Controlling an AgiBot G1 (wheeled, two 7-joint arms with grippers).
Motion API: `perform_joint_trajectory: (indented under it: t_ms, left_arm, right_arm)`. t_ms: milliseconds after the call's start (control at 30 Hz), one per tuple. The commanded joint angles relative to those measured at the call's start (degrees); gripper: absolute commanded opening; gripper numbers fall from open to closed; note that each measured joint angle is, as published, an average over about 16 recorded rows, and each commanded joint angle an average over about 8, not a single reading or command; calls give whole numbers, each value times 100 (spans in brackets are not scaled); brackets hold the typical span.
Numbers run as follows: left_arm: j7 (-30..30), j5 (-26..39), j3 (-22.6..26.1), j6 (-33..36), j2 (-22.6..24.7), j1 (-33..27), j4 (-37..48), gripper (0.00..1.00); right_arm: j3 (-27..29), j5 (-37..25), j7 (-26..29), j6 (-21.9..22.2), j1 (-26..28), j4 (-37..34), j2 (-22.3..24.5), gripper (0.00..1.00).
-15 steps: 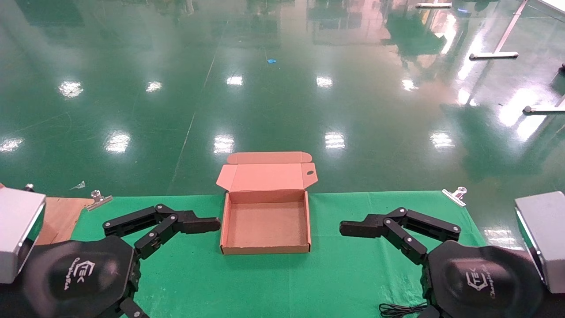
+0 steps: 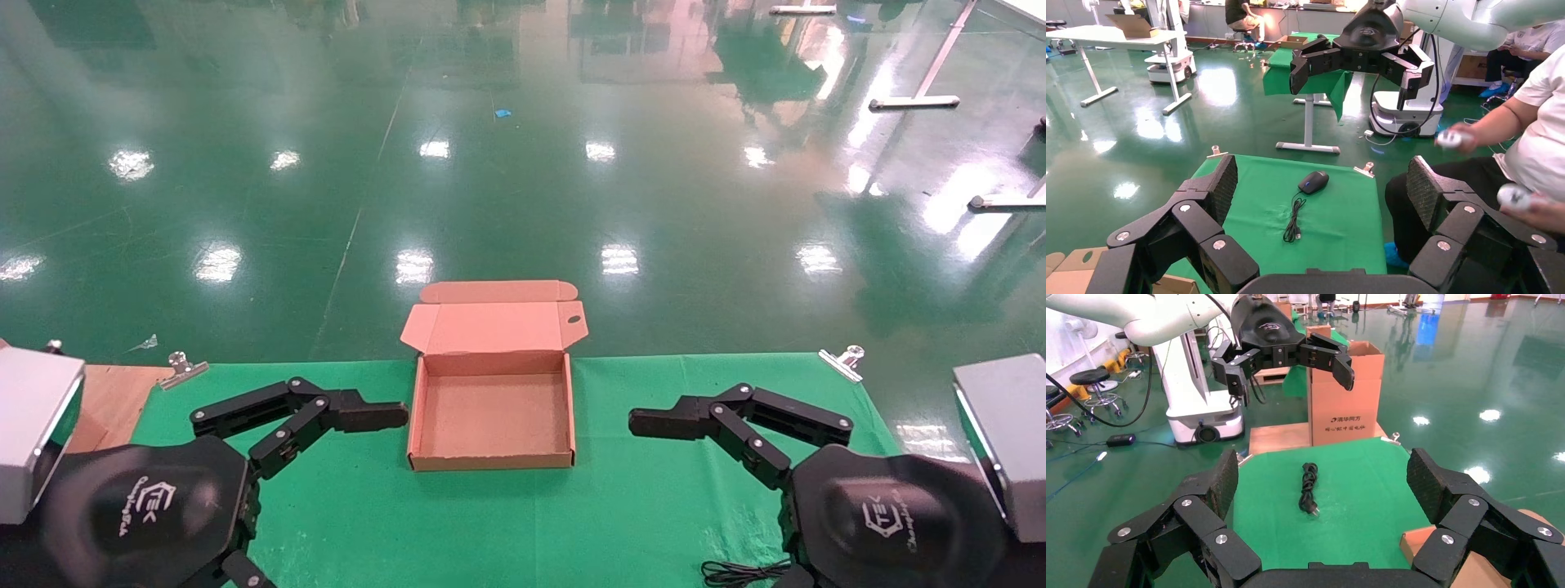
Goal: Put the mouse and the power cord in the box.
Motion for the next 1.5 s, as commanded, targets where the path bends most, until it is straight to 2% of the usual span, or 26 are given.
perform_joint_trajectory:
  t_ms: [33,233,367,633,967,1133,1267,1500]
  left_arm:
    - [1,0,1,-1,1,-1,2,100]
    - [11,87,29,4,-9,-27,-19,100]
    - [-9,680,274,21,40,-290,-43,100]
    - [85,2554,1195,288,493,-1153,642,100]
    - [1044,4568,2151,237,1012,-1881,2394,100]
    - [1538,5702,2678,-55,1374,-2294,3264,100]
    - [1846,6495,3057,-411,1705,-2550,3915,100]
    - [2327,6990,3286,-940,2120,-2810,5017,100]
  right_arm:
    - [-2,-1,-1,1,1,-1,-1,100]
    - [-43,-88,-13,1,-12,-5,-10,100]
    - [-243,-580,-118,59,60,-70,-87,100]
    - [-1059,-2519,-574,53,693,-607,-517,100]
    - [-2209,-5191,-1466,117,1847,-1785,-1353,100]
    - [-2630,-6137,-2026,455,2207,-2509,-1782,100]
    - [-2831,-6625,-2488,895,2315,-3052,-2045,100]
    - [-2947,-6894,-3169,1448,2456,-4192,-2476,100]
